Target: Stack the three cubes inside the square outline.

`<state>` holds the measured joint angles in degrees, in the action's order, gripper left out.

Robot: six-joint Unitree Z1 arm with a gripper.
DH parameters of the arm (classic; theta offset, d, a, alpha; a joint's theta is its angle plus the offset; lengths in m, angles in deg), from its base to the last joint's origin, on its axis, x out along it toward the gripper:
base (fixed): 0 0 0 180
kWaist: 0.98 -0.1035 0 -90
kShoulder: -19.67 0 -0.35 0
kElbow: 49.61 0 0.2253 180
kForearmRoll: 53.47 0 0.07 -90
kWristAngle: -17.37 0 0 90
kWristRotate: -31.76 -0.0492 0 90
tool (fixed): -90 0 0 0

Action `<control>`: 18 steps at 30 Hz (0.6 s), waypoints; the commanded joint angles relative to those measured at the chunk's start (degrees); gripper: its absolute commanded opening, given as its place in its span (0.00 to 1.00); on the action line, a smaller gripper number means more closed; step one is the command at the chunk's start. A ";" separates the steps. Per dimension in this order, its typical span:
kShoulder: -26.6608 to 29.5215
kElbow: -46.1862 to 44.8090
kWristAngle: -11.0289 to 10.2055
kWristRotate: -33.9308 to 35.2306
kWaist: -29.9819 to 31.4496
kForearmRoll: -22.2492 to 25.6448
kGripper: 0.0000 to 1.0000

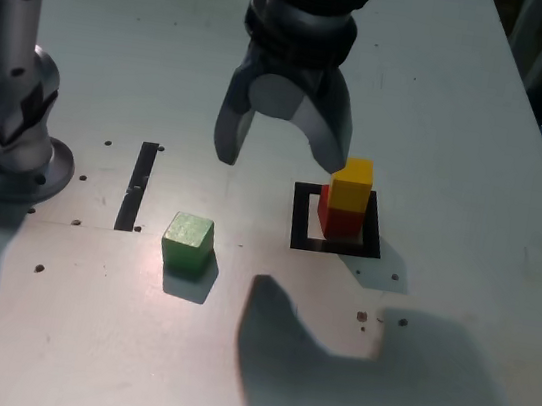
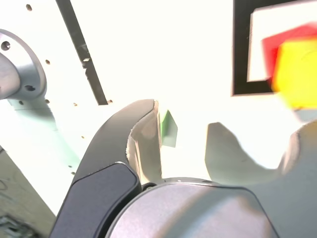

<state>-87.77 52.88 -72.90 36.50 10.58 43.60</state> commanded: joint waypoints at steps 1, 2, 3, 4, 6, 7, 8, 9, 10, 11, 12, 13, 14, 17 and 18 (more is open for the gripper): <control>1.63 -2.97 0.70 0.16 1.26 -1.79 1.00; 2.23 -4.46 1.10 0.25 1.81 -2.73 1.00; 2.85 -5.96 1.54 0.36 2.32 -3.72 1.00; 3.44 -7.44 1.98 0.49 2.78 -4.68 1.00; 4.52 -10.21 2.80 0.80 3.58 -6.48 1.00; 5.00 -11.51 3.12 0.97 3.88 -7.35 1.00; 5.42 -12.75 3.38 1.10 4.12 -8.16 1.00; 5.77 -13.93 3.61 1.21 4.30 -8.92 0.99; 6.04 -15.10 3.83 1.31 4.45 -9.64 0.99; 6.29 -16.29 4.04 1.39 4.54 -10.40 0.99; 6.51 -17.51 4.22 1.45 4.60 -11.21 0.99; 6.69 -18.75 4.43 1.48 4.63 -12.03 0.99; 6.80 -19.97 4.64 1.48 4.66 -12.87 0.99; 6.91 -23.78 5.24 1.45 4.80 -15.87 0.99; 6.88 -24.80 5.39 1.43 4.87 -16.77 0.99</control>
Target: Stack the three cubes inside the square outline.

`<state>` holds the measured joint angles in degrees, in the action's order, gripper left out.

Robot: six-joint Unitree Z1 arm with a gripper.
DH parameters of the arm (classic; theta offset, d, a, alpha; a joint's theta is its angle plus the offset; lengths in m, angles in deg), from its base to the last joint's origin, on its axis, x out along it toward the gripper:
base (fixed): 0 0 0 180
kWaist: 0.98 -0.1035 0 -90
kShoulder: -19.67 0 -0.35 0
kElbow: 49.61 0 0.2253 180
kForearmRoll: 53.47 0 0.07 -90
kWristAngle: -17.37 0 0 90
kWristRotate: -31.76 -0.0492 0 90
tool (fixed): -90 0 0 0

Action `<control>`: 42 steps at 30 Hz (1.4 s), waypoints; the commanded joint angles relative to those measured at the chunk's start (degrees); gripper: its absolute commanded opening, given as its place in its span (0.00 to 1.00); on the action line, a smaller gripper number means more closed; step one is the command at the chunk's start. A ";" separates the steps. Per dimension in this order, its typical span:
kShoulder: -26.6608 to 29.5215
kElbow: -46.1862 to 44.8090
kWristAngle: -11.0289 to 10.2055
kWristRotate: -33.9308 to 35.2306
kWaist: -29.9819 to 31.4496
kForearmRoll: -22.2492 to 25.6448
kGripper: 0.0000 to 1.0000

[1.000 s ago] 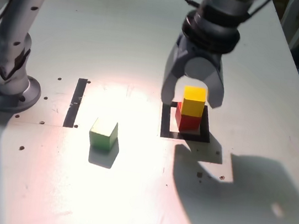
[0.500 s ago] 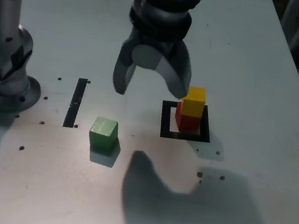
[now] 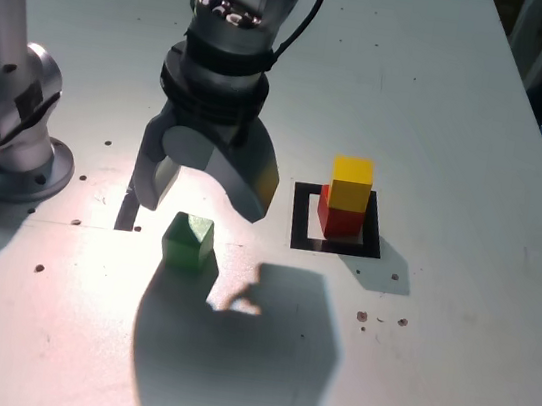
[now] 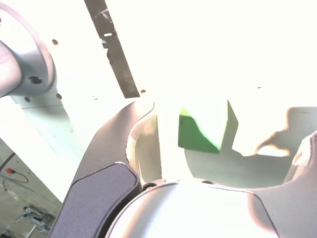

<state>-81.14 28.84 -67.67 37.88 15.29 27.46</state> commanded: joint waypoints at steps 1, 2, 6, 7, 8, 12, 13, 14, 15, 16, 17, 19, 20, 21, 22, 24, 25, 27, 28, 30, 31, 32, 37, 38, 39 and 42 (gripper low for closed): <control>0.22 -1.70 0.31 0.02 0.27 -1.50 0.98; 0.17 -2.57 0.45 0.00 0.38 -2.32 0.98; -0.21 -5.31 1.19 -0.09 1.01 -5.23 0.97; -0.35 -5.80 1.40 -0.11 1.17 -5.81 0.96; -0.53 -6.19 1.60 -0.12 1.33 -6.31 0.95; -1.32 -7.00 2.31 -0.13 1.82 -7.54 0.89; -1.51 -7.10 2.43 -0.10 1.88 -7.68 0.87; -1.69 -7.20 2.52 -0.05 1.94 -7.81 0.83; -1.89 -7.31 2.59 0.00 1.97 -7.92 0.80; -2.10 -7.40 2.64 0.06 1.98 -8.03 0.76; -2.31 -7.48 2.65 0.15 1.98 -8.15 0.72; -2.74 -7.62 2.57 0.32 1.98 -8.37 0.64; -2.99 -7.65 2.41 0.46 1.98 -8.48 0.59; -3.13 -7.64 2.22 0.55 1.98 -8.55 0.54; -3.23 -7.59 1.95 0.64 2.00 -8.62 0.49; -3.32 -7.43 1.28 0.77 2.09 -8.74 0.40; -3.33 -7.35 0.95 0.83 2.15 -8.81 0.36; -3.39 -7.19 0.42 0.87 2.30 -8.98 0.31; -3.45 -7.14 0.26 0.88 2.38 -9.07 0.30; -3.57 -7.08 0.15 0.90 2.54 -9.27 0.30; -3.63 -7.05 0.14 0.90 2.61 -9.34 0.30; -3.68 -7.02 0.14 0.90 2.68 -9.39 0.30; -3.72 -6.73 0.15 0.91 2.80 -9.45 0.29; -3.72 -6.67 0.16 0.91 2.80 -9.43 0.29; -3.72 -6.60 0.18 0.91 2.80 -9.39 0.29; -3.71 -6.13 0.23 0.91 2.80 -9.03 0.29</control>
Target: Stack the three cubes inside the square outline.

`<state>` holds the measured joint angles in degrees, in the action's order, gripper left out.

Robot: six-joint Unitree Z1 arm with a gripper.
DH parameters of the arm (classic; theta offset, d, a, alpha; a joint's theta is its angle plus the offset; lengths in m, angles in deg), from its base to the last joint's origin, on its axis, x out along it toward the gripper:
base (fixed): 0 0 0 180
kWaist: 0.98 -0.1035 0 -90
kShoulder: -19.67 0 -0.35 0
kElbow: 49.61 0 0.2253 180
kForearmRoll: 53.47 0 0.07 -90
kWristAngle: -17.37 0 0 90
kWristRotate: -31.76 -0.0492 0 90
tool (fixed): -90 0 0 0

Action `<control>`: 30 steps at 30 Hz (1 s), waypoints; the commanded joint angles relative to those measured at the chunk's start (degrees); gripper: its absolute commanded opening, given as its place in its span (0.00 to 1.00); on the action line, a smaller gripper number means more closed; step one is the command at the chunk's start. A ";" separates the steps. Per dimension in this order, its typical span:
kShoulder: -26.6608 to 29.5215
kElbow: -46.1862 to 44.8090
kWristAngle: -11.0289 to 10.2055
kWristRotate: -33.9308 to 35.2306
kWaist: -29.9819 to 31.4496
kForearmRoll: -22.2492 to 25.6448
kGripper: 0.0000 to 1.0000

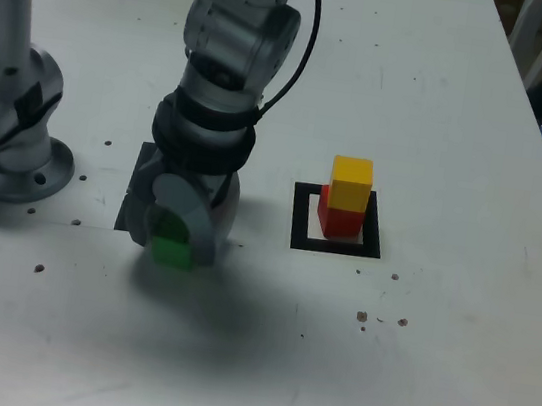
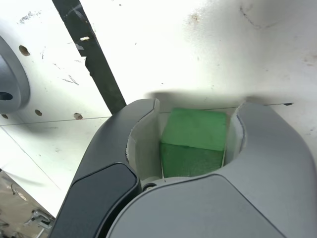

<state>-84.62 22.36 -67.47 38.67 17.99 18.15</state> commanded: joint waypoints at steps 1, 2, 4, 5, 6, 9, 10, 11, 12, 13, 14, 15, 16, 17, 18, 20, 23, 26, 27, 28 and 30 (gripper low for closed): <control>-0.21 0.60 0.01 0.12 0.09 0.57 0.29; -0.18 0.94 -0.03 0.12 0.09 0.98 0.29; -0.07 1.81 -0.21 0.14 0.09 2.16 0.29; 0.02 2.40 -0.36 0.15 0.09 2.98 0.29; 0.11 3.13 -0.58 0.18 0.09 4.01 0.29; 0.54 6.30 -1.69 0.32 0.09 8.24 0.29; 0.71 7.76 -2.20 0.41 0.09 10.03 0.30; 0.85 9.43 -2.75 0.49 0.09 11.96 0.30; 0.94 11.25 -3.30 0.56 0.09 13.95 0.30; 0.99 13.23 -3.82 0.63 0.09 15.89 0.30; 0.96 15.29 -4.28 0.68 0.09 17.75 0.30; 0.81 17.40 -4.65 0.69 0.05 19.49 0.30; 0.56 19.51 -4.90 0.64 -0.01 21.13 0.30; 0.22 21.57 -5.06 0.54 -0.11 22.64 0.30; -0.18 23.56 -5.15 0.38 -0.26 24.01 0.30; -1.22 27.81 -5.23 -0.15 -0.82 26.73 0.30; -2.53 32.42 -5.56 -1.02 -1.90 29.57 0.30; -3.57 35.92 -6.10 -1.99 -3.32 31.55 0.30; -3.89 36.83 -6.23 -2.36 -3.89 31.98 0.30; -4.21 37.65 -6.31 -2.74 -4.49 32.32 0.30; -4.84 39.02 -6.31 -3.60 -5.76 32.72 0.30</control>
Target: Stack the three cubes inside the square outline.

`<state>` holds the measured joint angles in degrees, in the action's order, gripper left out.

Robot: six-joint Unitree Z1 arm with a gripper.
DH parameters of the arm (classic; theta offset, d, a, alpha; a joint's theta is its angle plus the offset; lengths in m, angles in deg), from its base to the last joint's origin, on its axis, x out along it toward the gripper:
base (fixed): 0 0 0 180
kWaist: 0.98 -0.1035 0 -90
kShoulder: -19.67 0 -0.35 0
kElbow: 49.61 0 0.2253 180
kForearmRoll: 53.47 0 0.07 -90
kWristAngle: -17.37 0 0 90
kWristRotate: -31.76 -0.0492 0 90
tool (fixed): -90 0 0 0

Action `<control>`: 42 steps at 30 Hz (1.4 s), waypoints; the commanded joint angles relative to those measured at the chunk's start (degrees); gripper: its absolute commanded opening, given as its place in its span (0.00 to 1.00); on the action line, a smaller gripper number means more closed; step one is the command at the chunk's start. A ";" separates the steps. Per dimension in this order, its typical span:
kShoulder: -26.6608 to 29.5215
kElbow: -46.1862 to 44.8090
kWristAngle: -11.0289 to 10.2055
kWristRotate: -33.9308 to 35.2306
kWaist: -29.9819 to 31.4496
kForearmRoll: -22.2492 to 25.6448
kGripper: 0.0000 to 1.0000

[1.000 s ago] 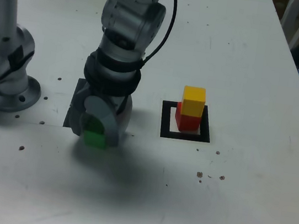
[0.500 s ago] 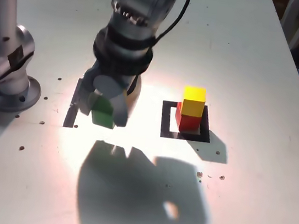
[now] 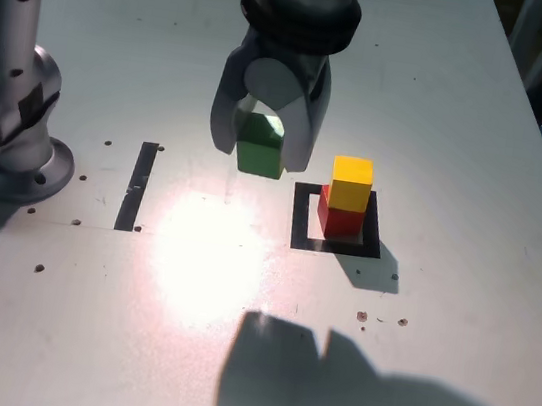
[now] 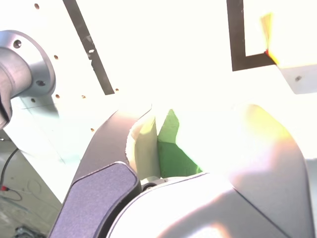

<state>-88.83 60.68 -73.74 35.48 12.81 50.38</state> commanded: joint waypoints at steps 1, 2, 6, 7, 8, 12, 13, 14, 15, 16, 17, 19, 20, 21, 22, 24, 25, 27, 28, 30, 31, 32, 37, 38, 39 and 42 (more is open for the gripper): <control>-0.95 1.31 0.02 -0.86 -1.22 0.59 0.30; -1.25 1.87 0.09 -1.30 -1.83 0.67 0.30; -2.35 3.97 0.26 -2.99 -3.78 0.86 0.30; -2.62 4.48 0.26 -3.38 -4.13 0.87 0.30; -2.92 5.02 0.28 -3.76 -4.44 0.89 0.30; -4.47 7.83 0.35 -5.09 -5.32 0.99 0.30; -4.92 8.58 0.39 -5.33 -5.45 1.07 0.30; -5.39 9.36 0.44 -5.54 -5.54 1.17 0.30; -5.87 10.13 0.48 -5.73 -5.62 1.29 0.30; -6.36 10.89 0.51 -5.89 -5.67 1.40 0.30; -6.84 11.63 0.55 -6.04 -5.73 1.52 0.30; -7.74 12.97 0.58 -6.28 -5.90 1.71 0.30; -8.13 13.51 0.58 -6.36 -6.04 1.77 0.30; -8.48 13.96 0.58 -6.46 -6.21 1.80 0.30; -8.82 14.32 0.59 -6.57 -6.43 1.83 0.30; -9.49 14.92 0.62 -6.85 -6.93 1.84 0.30; -9.84 15.23 0.62 -7.02 -7.17 1.84 0.30; -10.61 15.88 0.65 -7.39 -7.64 1.84 0.30; -11.00 16.22 0.66 -7.58 -7.85 1.84 0.30; -11.81 16.93 0.62 -7.97 -8.28 1.84 0.30; -12.09 17.14 0.59 -8.10 -8.46 1.83 0.30; -12.30 17.27 0.53 -8.20 -8.64 1.82 0.30; -12.79 17.48 0.37 -8.58 -9.51 1.77 0.30; -12.83 17.46 0.37 -8.66 -9.68 1.77 0.30; -12.86 17.43 0.39 -8.75 -9.85 1.77 0.30; -12.88 17.25 0.45 -8.98 -10.25 1.77 0.30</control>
<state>-101.45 77.97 -73.27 26.62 2.64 51.65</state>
